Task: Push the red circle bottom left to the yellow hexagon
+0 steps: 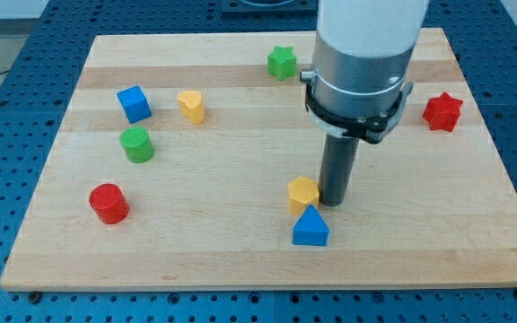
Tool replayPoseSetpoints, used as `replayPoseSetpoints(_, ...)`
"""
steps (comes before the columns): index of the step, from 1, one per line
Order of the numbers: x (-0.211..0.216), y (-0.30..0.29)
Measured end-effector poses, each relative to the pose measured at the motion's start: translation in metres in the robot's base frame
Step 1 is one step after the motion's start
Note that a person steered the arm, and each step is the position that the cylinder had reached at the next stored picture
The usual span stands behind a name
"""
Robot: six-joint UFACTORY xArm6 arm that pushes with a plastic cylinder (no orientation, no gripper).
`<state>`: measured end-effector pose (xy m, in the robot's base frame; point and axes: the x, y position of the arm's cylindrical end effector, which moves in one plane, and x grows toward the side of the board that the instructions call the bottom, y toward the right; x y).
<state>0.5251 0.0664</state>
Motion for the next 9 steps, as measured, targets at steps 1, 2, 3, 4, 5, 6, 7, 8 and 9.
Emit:
replayPoseSetpoints(1, 0.001, -0.004)
replayPoseSetpoints(2, -0.026, -0.003)
replayPoseSetpoints(3, -0.032, -0.048)
replayPoseSetpoints(4, -0.024, -0.132)
replayPoseSetpoints(5, -0.025, -0.188)
replayPoseSetpoints(6, -0.024, -0.235)
replayPoseSetpoints(7, -0.028, -0.295)
replayPoseSetpoints(8, -0.027, -0.322)
replayPoseSetpoints(9, -0.004, -0.302)
